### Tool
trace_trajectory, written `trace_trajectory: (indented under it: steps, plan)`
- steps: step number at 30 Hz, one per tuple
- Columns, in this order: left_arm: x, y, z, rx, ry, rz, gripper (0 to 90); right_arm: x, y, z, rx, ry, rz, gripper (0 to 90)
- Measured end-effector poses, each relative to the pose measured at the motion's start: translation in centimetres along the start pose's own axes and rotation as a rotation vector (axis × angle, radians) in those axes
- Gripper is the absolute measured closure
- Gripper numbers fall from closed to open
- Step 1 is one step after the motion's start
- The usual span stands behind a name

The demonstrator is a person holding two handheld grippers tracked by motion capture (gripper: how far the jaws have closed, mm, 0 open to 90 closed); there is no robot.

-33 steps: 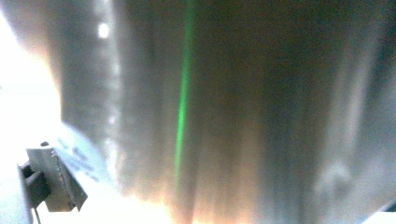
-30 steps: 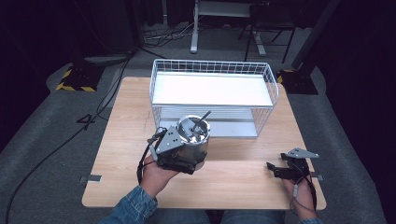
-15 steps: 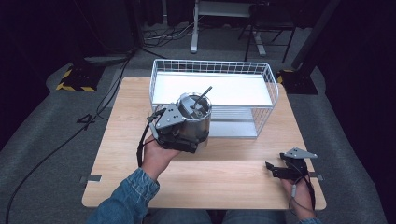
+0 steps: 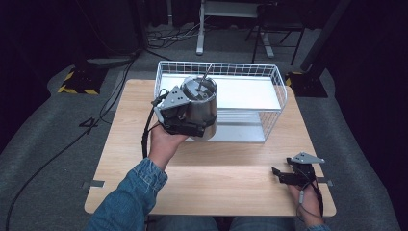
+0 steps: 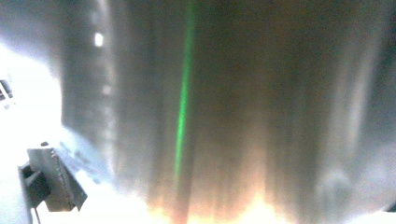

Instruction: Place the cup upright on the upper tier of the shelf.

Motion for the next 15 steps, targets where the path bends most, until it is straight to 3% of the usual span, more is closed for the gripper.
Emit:
trace_trajectory:
  steps: [5,15]
  plan:
    - [0.5,0.2,-0.7,-0.008,-0.011,-0.002,3.1,0.0,0.0,0.0,0.0,0.0,0.001,21.4]
    - [1.5,1.1,-2.9,0.001,-0.02,-0.056,3.1,0.0,0.0,0.0,-0.002,0.004,0.012,21.9]
Point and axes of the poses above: each handheld gripper's, and its own axes: y roughly forward along the jaws, z roughly out of its underside, x roughly to its left, the point moved 1 cm from there along y, roughly forward along the jaws, and after that the axes turned 10 degrees about z, right-handed, at the moved point
